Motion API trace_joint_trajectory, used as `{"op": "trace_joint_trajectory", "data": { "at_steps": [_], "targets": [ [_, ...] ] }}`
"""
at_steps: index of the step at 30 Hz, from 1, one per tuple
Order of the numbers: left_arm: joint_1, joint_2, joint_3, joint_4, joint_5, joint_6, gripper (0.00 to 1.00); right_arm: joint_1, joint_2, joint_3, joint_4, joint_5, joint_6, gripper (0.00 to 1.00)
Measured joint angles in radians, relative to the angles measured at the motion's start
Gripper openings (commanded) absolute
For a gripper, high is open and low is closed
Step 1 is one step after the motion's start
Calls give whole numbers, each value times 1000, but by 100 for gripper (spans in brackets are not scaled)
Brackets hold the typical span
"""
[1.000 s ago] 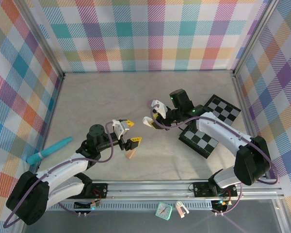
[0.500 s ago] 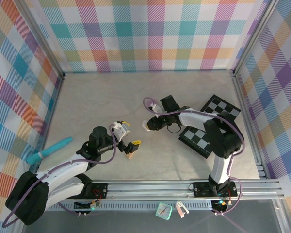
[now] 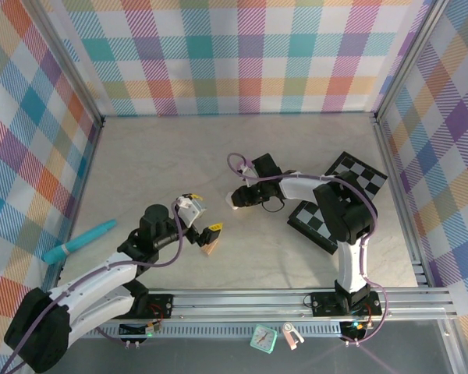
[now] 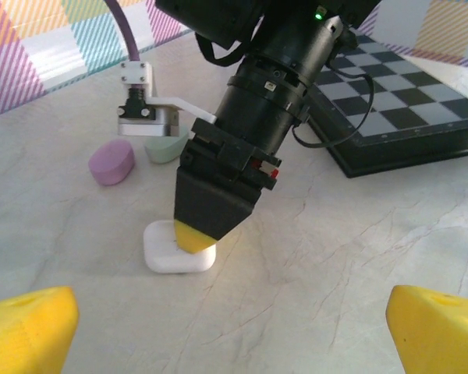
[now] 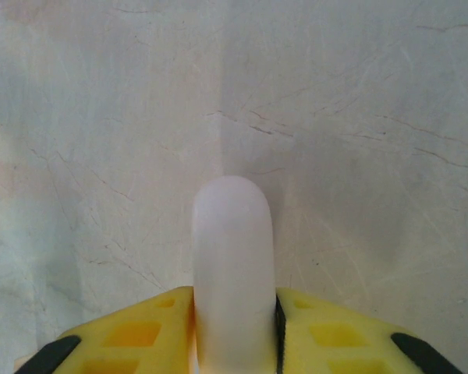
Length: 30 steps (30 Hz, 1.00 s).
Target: Insert wireless bluetooth earbuds into charging case
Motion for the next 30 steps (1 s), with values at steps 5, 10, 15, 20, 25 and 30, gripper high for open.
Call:
{"op": "trace_joint_trajectory", "data": {
  "at_steps": [5, 10, 15, 20, 25, 30],
  "targets": [
    [-1, -47, 0, -50, -64, 25, 100, 0, 0, 1, -22, 39, 2, 60],
    [-4, -47, 0, -59, -130, 24, 100, -1, -55, -3, -46, 90, -17, 85],
    [6, -32, 0, -46, -252, 13, 100, -24, -240, -87, -28, 187, -95, 99],
    [93, 19, 0, 11, -347, -20, 100, -63, -468, -208, 60, 309, -175, 99],
    [216, 85, -2, 100, -399, -68, 100, -191, -659, -419, 240, 411, -222, 99],
    [312, 158, -32, 205, -406, -114, 100, -294, -746, -605, 345, 543, -266, 99]
  ]
}}
